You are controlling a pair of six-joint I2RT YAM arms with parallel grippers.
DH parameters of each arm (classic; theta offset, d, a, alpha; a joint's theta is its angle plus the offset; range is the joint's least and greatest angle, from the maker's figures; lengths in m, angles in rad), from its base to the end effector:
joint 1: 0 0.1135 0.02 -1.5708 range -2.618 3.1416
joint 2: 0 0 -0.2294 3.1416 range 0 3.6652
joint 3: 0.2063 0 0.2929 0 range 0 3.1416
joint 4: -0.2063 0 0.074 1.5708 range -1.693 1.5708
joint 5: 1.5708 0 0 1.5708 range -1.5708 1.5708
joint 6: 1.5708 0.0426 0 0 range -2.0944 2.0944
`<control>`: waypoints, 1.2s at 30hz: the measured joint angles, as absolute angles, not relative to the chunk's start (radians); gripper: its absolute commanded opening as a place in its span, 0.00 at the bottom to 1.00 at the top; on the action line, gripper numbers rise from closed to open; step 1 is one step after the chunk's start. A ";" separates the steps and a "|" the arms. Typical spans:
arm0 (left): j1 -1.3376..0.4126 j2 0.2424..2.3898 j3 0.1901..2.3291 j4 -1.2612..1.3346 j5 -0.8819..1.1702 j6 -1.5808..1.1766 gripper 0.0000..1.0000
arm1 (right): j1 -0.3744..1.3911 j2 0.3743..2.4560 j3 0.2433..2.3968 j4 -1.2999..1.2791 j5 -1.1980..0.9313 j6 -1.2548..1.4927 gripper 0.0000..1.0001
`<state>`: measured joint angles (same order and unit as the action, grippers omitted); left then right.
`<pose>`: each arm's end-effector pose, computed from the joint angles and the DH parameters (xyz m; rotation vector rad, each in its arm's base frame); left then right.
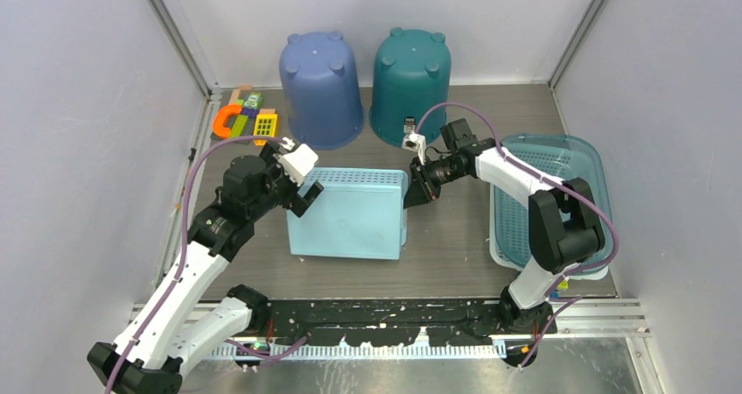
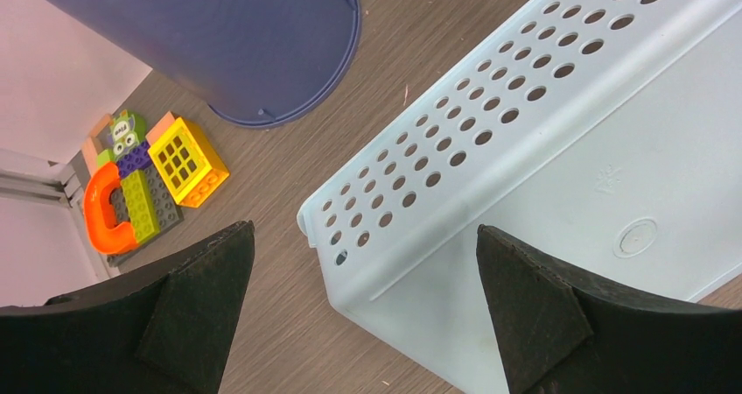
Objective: Turn the large container upside down
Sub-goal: Turn the container upside down at the center of the board.
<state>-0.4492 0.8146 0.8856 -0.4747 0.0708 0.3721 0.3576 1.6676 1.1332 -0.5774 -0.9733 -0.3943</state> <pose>0.2252 -0.1119 0.3148 0.8307 1.7922 -0.1201 0.3276 0.1600 0.1596 -1.1542 2.1181 1.2561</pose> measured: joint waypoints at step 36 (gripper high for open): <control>-0.438 0.826 0.886 -0.476 0.074 0.369 0.99 | 0.351 1.790 1.136 -0.570 -1.026 -0.303 0.01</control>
<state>-0.4381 0.8265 0.8856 -0.4759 0.0742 0.3695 0.3511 1.7897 1.1362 -0.5705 -1.0260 -0.3027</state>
